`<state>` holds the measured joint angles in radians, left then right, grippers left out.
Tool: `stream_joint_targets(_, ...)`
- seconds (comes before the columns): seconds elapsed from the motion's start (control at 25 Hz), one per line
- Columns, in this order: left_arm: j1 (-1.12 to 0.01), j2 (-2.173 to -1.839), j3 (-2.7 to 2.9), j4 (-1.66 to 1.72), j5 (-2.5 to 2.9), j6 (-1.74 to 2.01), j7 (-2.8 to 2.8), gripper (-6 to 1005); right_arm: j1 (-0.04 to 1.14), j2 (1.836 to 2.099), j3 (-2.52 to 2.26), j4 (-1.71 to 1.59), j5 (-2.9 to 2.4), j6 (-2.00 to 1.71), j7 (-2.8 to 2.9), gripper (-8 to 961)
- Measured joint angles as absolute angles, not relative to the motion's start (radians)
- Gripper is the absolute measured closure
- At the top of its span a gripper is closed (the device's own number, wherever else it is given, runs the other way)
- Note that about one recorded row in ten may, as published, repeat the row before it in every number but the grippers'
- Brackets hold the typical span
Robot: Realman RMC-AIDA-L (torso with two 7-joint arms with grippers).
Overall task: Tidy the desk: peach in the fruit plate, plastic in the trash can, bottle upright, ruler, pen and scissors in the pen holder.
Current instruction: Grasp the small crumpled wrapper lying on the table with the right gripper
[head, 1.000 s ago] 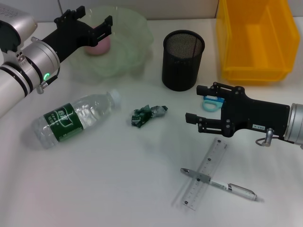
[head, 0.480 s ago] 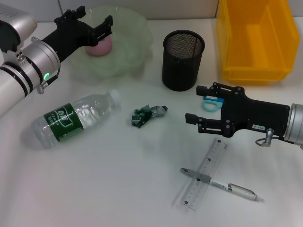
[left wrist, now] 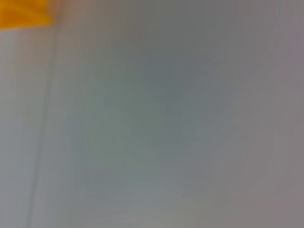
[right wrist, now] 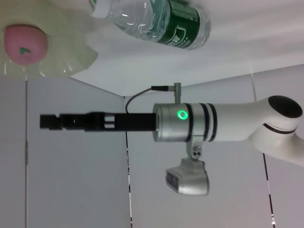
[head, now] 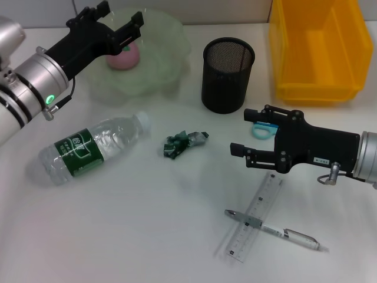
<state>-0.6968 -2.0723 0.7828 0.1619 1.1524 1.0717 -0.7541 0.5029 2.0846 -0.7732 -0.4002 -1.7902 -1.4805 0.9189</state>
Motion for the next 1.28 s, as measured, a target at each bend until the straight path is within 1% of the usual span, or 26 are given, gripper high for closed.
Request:
stream_joint_targets(0.08,-0.686,-2.07,0.787,0.168,1.157,1.107,-0.77,176,0.502,2.084,-0.772,-0.399,-1.79,-1.484,0.917,168)
stream_joint_targets(0.2,-0.635,-2.069,0.862,0.237,1.176,1.231,-0.857,176,0.499,2.083,-0.77,-0.399,-1.79,-1.49,0.915,168)
stream_joint_targets(0.28,-0.627,-2.068,0.875,0.246,1.176,1.247,-0.87,176,0.497,2.083,-0.77,-0.399,-1.79,-1.491,0.915,168)
stream_joint_targets(0.36,-0.586,-2.066,0.944,0.297,1.177,1.325,-0.935,176,0.495,2.083,-0.772,-0.4,-1.79,-1.492,0.914,168)
stream_joint_targets(0.52,-0.545,-2.064,1.008,0.341,1.178,1.397,-0.97,177,0.492,2.082,-0.774,-0.402,-1.79,-1.496,0.914,169)
stream_joint_targets(0.72,-0.495,-2.049,1.074,0.399,1.214,1.486,-1.0,178,0.489,2.08,-0.772,-0.405,-1.79,-1.509,0.914,169)
stream_joint_targets(0.92,-0.48,-2.033,1.082,0.414,1.292,1.541,-1.017,180,0.485,2.079,-0.772,-0.407,-1.79,-1.518,0.914,169)
stream_joint_targets(0.96,-0.476,-2.023,1.082,0.415,1.341,1.566,-1.026,180,0.484,2.078,-0.772,-0.408,-1.79,-1.519,0.914,169)
stream_joint_targets(1.12,-0.473,-2.011,1.081,0.416,1.404,1.598,-1.04,181,0.483,2.078,-0.775,-0.409,-1.791,-1.529,0.914,169)
stream_joint_targets(1.28,-0.472,-2.008,1.076,0.416,1.464,1.618,-1.049,182,0.484,2.077,-0.775,-0.411,-1.794,-1.536,0.92,169)
